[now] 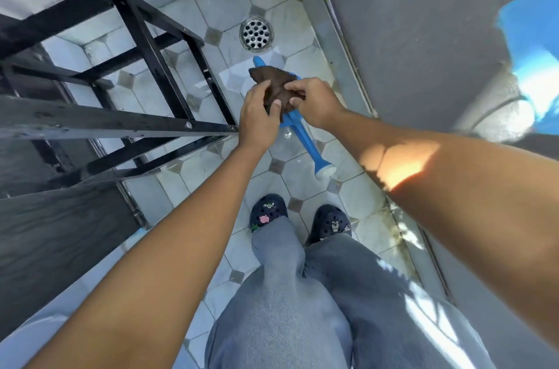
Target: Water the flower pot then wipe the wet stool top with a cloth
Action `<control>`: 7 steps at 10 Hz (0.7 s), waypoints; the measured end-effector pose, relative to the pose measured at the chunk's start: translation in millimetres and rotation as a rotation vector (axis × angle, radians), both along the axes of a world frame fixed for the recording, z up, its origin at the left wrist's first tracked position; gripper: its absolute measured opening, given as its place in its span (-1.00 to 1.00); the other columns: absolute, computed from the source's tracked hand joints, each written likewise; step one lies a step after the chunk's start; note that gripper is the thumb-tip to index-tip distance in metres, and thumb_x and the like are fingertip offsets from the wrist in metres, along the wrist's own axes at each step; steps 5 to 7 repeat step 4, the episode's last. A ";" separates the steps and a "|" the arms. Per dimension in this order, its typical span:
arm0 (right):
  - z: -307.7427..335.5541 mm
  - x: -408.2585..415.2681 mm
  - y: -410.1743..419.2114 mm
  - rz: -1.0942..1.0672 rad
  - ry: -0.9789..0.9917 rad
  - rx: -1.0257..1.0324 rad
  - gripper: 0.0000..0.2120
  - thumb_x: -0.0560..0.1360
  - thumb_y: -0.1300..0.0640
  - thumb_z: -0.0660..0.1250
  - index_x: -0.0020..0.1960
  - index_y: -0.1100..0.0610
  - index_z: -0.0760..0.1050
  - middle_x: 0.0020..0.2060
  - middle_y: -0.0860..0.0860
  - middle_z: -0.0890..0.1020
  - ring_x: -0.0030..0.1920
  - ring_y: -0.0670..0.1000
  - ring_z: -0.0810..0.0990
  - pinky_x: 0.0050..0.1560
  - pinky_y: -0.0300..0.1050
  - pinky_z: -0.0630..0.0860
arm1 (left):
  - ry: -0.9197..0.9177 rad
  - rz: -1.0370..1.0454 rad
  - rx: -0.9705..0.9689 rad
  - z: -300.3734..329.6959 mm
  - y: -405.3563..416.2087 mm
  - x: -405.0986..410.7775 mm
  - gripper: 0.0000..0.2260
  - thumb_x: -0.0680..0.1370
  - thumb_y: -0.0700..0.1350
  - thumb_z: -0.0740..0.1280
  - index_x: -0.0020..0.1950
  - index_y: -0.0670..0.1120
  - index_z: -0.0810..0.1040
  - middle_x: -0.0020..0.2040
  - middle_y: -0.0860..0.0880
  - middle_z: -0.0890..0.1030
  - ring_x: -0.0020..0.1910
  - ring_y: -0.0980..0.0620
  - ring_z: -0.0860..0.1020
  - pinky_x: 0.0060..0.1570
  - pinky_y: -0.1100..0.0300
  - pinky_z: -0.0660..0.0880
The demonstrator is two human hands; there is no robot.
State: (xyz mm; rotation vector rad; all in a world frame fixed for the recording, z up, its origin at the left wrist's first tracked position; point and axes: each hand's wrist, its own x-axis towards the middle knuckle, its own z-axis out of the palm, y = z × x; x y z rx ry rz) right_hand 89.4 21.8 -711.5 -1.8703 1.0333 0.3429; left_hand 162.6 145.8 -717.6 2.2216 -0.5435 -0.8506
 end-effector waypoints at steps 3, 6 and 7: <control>15.9 -11.3 -5.1 0.160 -0.022 -0.004 -0.60 0.59 0.19 0.23 0.42 0.09 0.41 0.34 0.09 0.51 0.33 0.07 0.48 0.37 -0.13 0.37 | 0.186 -0.146 0.163 -2.5 22.6 -7.5 -0.48 0.62 -0.01 0.14 0.56 -0.02 0.10 0.53 -0.07 0.26 0.48 -0.06 0.27 0.43 0.04 0.25; 29.1 -16.0 -3.3 0.325 0.042 0.014 -0.49 0.62 0.12 0.18 0.54 0.02 0.16 0.52 0.09 0.25 0.48 0.14 0.25 0.48 -0.04 0.21 | 0.162 -0.211 0.197 4.9 27.6 -6.9 -0.41 0.59 0.15 0.10 0.56 -0.05 0.08 0.54 -0.13 0.24 0.51 -0.12 0.21 0.47 -0.08 0.19; 29.1 -16.0 -3.3 0.325 0.042 0.014 -0.49 0.62 0.12 0.18 0.54 0.02 0.16 0.52 0.09 0.25 0.48 0.14 0.25 0.48 -0.04 0.21 | 0.162 -0.211 0.197 4.9 27.6 -6.9 -0.41 0.59 0.15 0.10 0.56 -0.05 0.08 0.54 -0.13 0.24 0.51 -0.12 0.21 0.47 -0.08 0.19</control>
